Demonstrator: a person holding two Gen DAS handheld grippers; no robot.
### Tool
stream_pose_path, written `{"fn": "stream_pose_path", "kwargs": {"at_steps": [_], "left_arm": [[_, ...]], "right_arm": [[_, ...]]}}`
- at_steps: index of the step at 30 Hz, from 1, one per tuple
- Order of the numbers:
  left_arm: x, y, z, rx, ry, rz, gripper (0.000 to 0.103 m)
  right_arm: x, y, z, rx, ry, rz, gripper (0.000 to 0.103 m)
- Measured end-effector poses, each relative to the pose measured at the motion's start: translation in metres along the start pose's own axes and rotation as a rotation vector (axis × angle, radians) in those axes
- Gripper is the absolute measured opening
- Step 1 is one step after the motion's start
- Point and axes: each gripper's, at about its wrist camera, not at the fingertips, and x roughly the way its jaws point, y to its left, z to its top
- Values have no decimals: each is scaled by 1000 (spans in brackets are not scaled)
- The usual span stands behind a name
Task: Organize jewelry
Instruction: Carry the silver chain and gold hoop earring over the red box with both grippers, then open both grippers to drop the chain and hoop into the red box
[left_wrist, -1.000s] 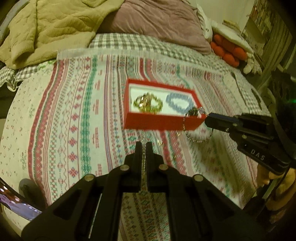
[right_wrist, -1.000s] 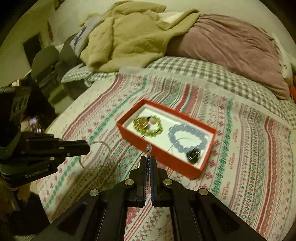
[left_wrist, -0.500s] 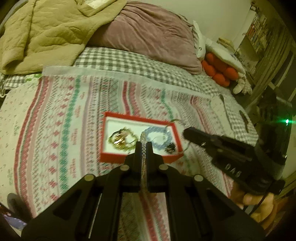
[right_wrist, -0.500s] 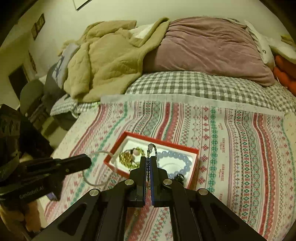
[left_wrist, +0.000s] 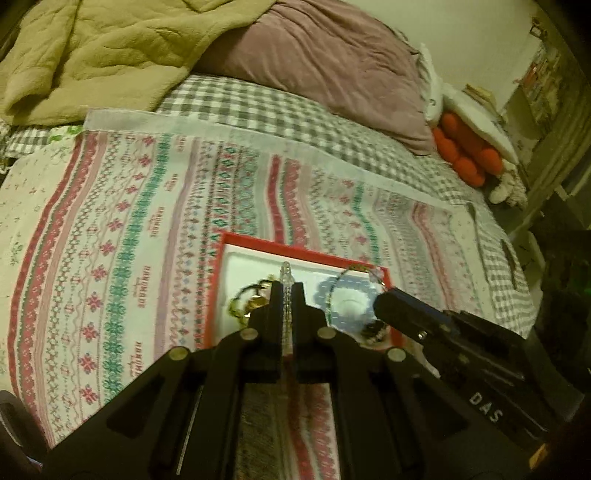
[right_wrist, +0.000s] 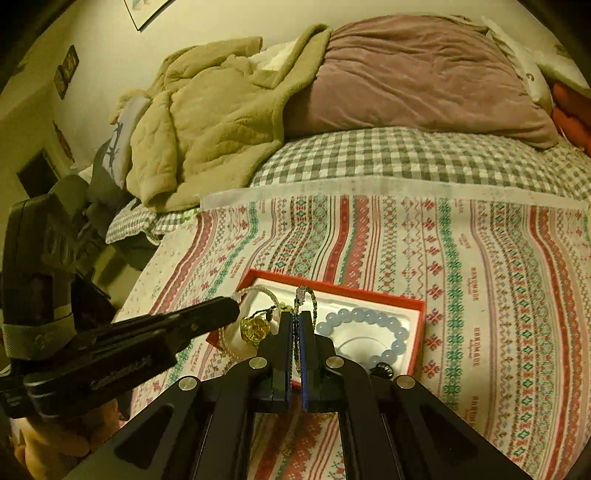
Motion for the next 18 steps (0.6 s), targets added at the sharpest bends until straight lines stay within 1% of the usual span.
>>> {"fn": "stream_pose_path", "kwargs": {"at_steps": [5,10,11,15,18], "left_arm": [[7,6,2,17,-5,61,5],[15,7,-1,65,7,139,5],[14,7,-1,65,8,136,6],[10,5,0,69,-5,137,23],[8,2,-1,83,-8,145,24]], "right_arm": [[7,-1,-1,8,13,-1,3],[10,-9,-2,17,20,-29,3],[11,-11,-2,22,20,-32,3],[10,-16,-2,25,19,-51,3],[11,-17,-3,20,24,-70,3]]}}
